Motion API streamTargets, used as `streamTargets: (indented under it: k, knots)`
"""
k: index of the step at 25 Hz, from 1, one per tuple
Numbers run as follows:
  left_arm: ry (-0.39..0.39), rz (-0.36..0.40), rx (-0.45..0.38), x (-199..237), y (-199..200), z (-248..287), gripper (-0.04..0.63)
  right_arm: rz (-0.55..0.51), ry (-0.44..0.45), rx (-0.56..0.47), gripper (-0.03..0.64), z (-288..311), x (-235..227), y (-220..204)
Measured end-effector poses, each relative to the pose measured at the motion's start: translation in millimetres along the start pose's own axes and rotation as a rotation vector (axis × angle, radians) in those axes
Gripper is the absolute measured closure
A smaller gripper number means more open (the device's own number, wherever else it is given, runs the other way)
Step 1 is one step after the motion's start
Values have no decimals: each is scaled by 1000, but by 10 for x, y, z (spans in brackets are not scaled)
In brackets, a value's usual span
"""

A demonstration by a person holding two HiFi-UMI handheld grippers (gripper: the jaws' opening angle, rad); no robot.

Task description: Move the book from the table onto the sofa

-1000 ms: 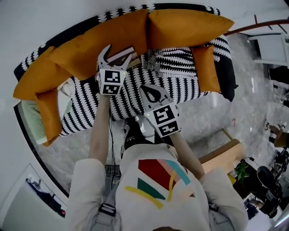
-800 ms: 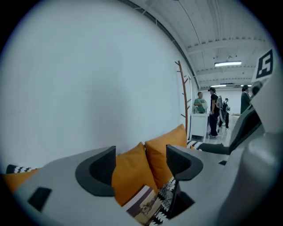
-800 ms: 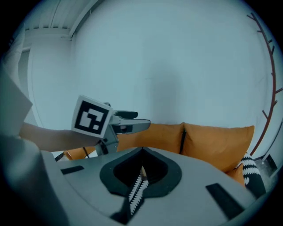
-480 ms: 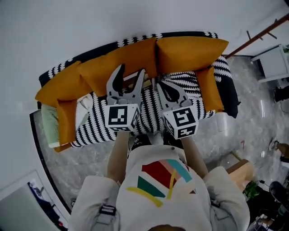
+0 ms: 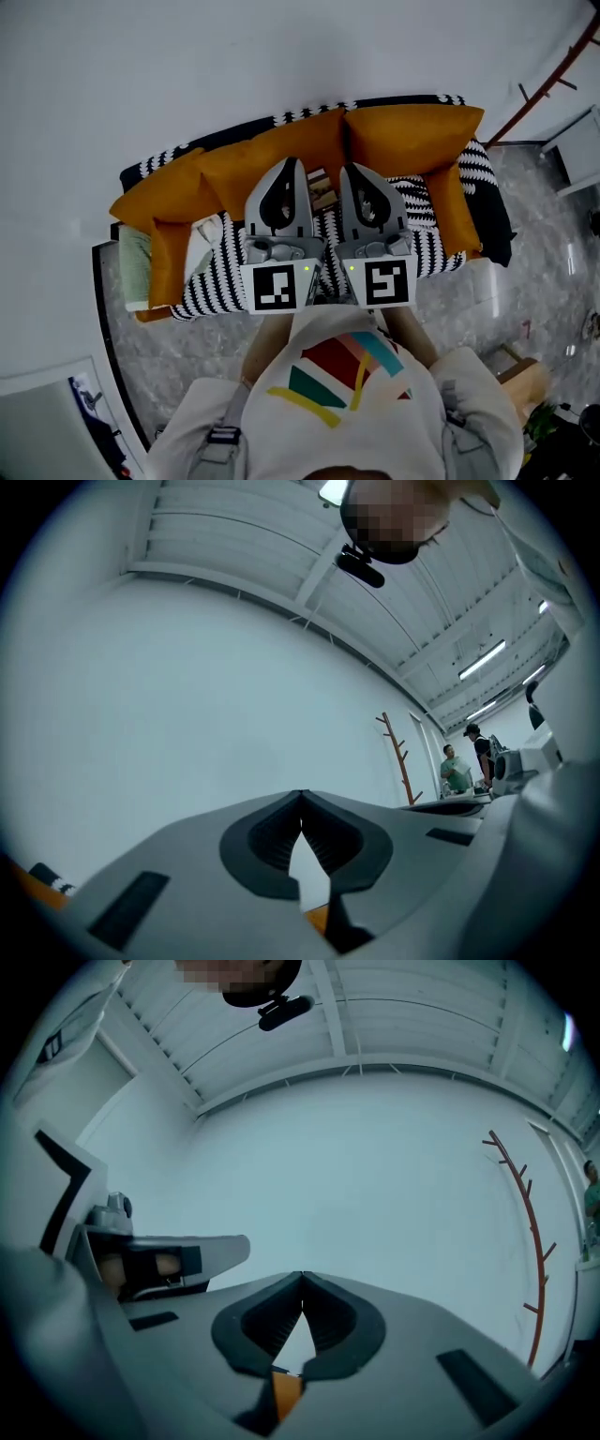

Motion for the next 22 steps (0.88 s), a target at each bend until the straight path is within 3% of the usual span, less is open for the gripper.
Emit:
streamTargets:
  k: [8, 22]
  knots:
    - [-38, 24, -45, -127, 168, 20, 588, -12, -45, 4, 606, -41, -178, 53]
    - [13, 36, -119, -99, 305, -7, 588, 3, -11, -14, 606, -103, -283, 2]
Point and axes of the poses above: the fingertips, and each gripper's own axes: z forward along the fingers, x to its left, y out of its top, the point moved 7 cm from there along -z, backward along the fingers, and after that the axes turned 13 degrees about -z, right-handed, at the moved point
